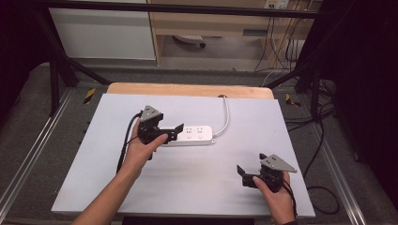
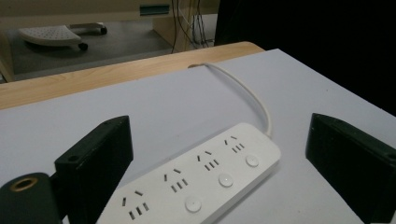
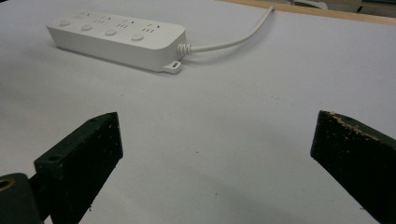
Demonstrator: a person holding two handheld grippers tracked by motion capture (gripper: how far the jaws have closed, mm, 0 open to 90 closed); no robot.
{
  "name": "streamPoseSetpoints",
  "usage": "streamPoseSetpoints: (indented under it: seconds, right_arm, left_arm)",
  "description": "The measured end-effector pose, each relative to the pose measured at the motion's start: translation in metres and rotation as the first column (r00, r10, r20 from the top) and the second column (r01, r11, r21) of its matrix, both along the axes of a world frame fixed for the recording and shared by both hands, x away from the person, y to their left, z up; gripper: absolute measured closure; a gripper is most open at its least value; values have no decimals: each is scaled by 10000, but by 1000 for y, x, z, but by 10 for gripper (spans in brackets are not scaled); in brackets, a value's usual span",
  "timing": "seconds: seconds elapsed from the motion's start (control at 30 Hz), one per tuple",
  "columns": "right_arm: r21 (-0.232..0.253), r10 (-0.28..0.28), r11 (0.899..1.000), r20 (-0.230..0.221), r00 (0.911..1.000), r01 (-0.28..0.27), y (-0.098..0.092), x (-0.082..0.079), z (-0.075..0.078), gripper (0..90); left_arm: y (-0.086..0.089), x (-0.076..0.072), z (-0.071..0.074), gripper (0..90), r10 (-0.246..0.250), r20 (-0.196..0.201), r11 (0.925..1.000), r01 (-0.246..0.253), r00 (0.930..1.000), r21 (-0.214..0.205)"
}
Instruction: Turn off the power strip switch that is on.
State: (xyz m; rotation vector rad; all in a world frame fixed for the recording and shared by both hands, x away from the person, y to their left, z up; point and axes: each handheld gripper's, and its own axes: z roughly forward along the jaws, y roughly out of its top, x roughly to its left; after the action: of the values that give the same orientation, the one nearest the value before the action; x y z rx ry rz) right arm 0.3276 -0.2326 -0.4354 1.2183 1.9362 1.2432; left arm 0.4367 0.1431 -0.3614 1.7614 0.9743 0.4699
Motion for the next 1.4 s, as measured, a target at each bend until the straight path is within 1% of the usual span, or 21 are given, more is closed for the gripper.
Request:
streamPoseSetpoints:
  seconds: [0.13,0.23,0.3,0.43,0.53,0.73,0.83,0.9,1.07,1.2,1.23,1.4]
  right_arm:
    - [48,16,10000,-34,10000,-16,0,0,0,24]
    - [110,130,9999,-85,9999,-129,-1,-1,0,23]
    - [111,127,9999,-85,9999,-126,0,-1,1,24]
    - [155,94,9998,-73,9999,-93,-2,-2,1,24]
    - [156,66,9999,-62,10000,-65,-4,-2,2,24]
    - [241,-6,9997,-72,10000,8,-6,-1,2,24]
    - [216,32,9998,-104,9999,-30,-6,-2,2,24]
    - [239,40,9997,-86,10000,-38,-6,-2,2,23]
    - [320,-31,9995,-128,9999,35,-8,-2,2,23]
    - [334,-84,9994,-163,9998,89,-10,-2,2,23]
    - [314,-75,9995,-162,9998,80,-10,-2,2,23]
    - [286,-48,9996,-190,9998,54,-9,-2,1,23]
  left_arm:
    - [-9,6,-3,80,-59,-20,9997,59,10000,229]
    - [-14,9,-5,81,-33,10,9998,32,10000,185]
    - [-16,12,-7,82,56,-12,10000,-56,10000,67]
    - [-22,16,-12,97,49,-86,9999,-48,10000,129]
    - [-26,19,-17,98,37,-144,9997,-33,9999,257]
    - [-29,23,-21,97,103,-101,9993,-100,9999,362]
    - [-29,27,-23,97,199,-146,9991,-193,9997,364]
    - [-30,30,-25,99,261,-185,9987,-253,9995,437]
    - [-31,31,-27,125,346,-319,9982,-330,9989,509]
    - [-33,33,-28,130,377,-324,9977,-358,9988,580]
    - [-33,34,-30,131,351,-384,9974,-326,9986,647]
    - [-35,34,-32,133,328,-371,9961,-296,9988,827]
